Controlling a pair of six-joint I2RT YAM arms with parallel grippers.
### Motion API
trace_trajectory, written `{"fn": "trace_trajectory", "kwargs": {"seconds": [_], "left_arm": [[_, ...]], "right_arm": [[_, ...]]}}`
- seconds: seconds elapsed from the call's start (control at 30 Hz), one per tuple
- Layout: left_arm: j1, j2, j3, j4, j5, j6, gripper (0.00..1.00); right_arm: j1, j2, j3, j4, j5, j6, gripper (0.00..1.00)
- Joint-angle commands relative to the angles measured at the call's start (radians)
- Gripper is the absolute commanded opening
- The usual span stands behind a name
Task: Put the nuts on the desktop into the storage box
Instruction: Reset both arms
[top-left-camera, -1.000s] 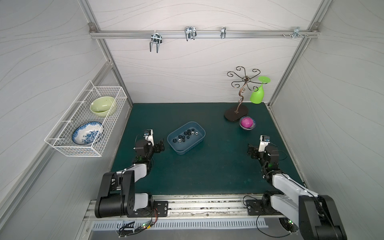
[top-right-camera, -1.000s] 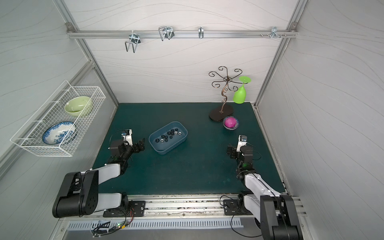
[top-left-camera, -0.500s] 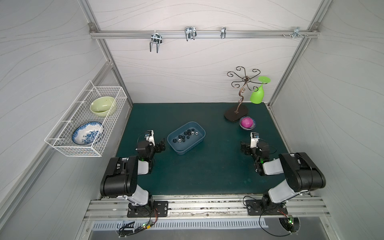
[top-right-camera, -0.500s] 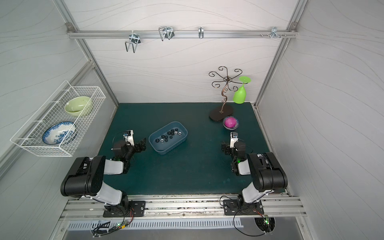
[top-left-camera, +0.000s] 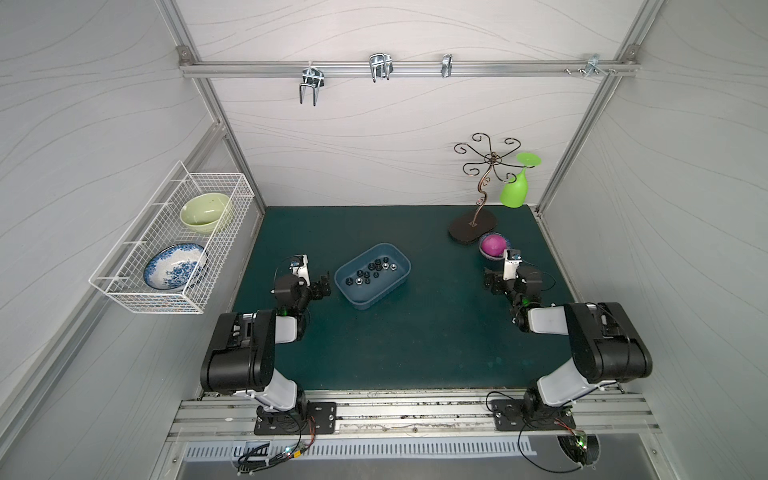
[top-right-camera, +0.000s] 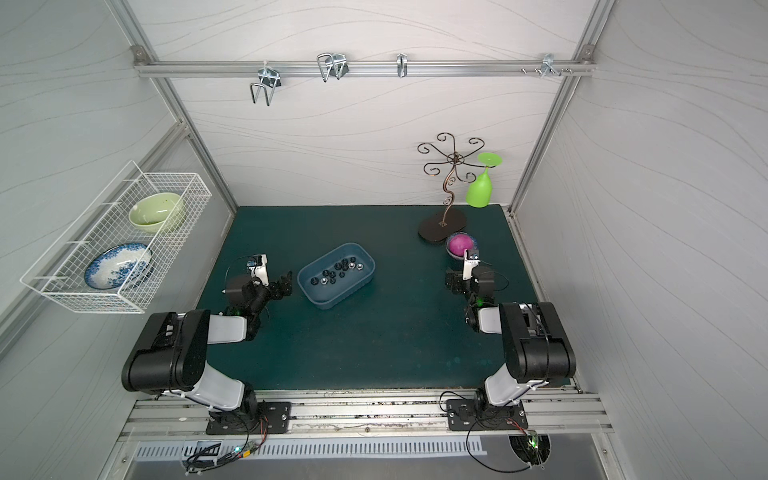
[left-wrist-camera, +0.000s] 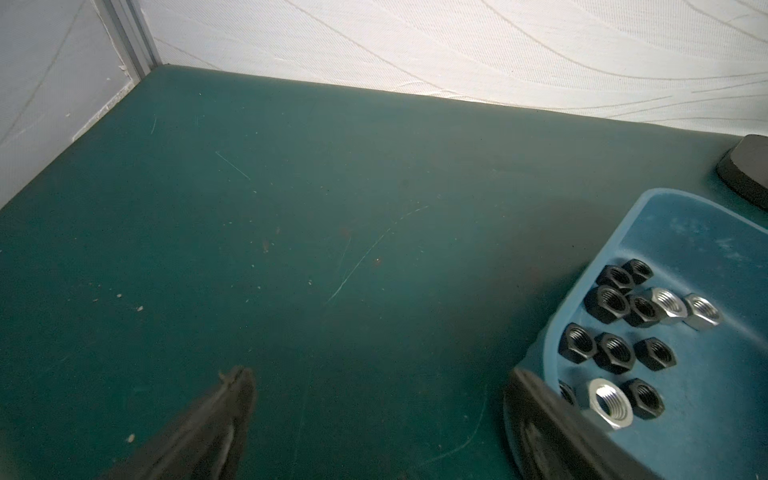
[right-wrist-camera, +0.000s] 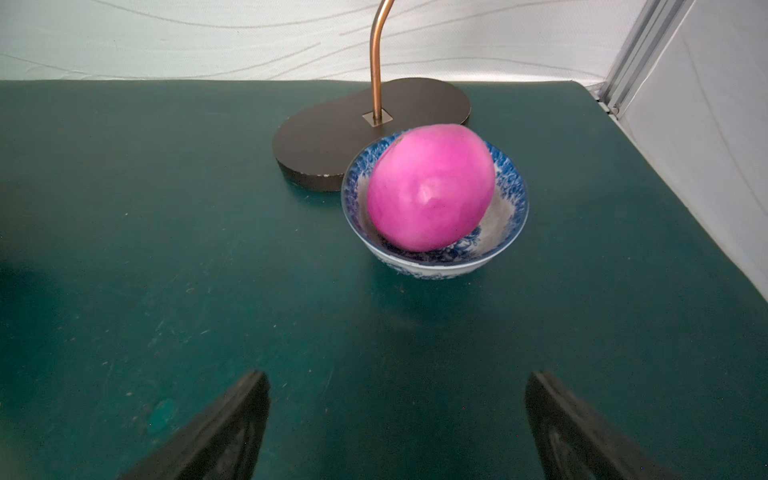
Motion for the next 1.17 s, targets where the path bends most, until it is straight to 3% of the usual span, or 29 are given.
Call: {"fn": "trace_trajectory", "kwargs": {"seconds": [0.0, 1.13], "left_arm": [[-0.004, 0.005, 0.023, 0.016, -0.001, 0.009, 0.99], [-0.009, 0.003, 0.026, 0.011, -0.011, 0.010, 0.99]], "right_arm": [[0.000, -0.003, 0.004, -0.022, -0.022, 0.011, 0.99], [-0.006, -0.001, 0.008, -0.028, -0.032, 0.014, 0.99]]}}
